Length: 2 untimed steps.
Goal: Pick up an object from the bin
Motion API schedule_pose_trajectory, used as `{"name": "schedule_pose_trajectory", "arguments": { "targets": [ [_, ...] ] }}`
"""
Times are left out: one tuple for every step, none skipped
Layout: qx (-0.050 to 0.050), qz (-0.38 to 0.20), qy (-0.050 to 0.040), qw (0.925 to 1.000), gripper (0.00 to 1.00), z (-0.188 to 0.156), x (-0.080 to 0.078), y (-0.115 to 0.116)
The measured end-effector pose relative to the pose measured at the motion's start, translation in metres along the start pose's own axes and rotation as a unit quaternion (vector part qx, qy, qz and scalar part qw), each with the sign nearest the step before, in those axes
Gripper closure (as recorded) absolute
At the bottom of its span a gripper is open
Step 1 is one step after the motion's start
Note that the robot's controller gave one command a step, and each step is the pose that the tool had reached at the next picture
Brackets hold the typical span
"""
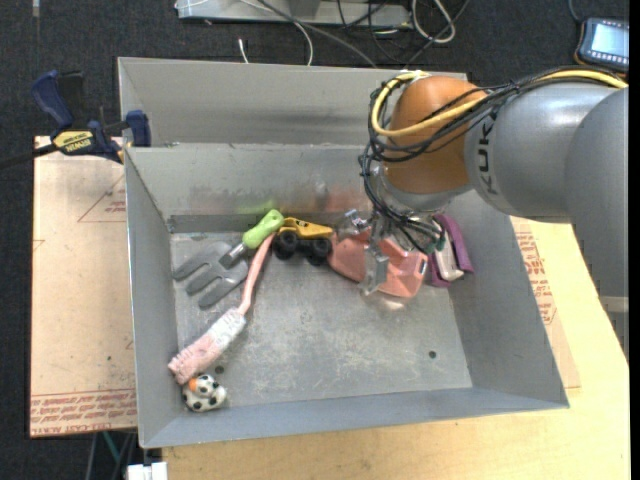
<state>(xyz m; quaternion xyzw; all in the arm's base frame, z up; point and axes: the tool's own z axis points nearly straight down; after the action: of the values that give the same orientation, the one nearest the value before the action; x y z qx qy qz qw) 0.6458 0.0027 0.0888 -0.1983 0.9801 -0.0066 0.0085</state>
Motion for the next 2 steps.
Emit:
{"name": "schedule_pose_trajectory", "arguments": {
  "targets": [
    [0.0,0.0,-0.0001,1.0,1.0,0.0,0.0,0.0],
    [-0.003,0.003,0.0075,1.0,1.0,-0.022,0.006,-0.001]
  ]
}}
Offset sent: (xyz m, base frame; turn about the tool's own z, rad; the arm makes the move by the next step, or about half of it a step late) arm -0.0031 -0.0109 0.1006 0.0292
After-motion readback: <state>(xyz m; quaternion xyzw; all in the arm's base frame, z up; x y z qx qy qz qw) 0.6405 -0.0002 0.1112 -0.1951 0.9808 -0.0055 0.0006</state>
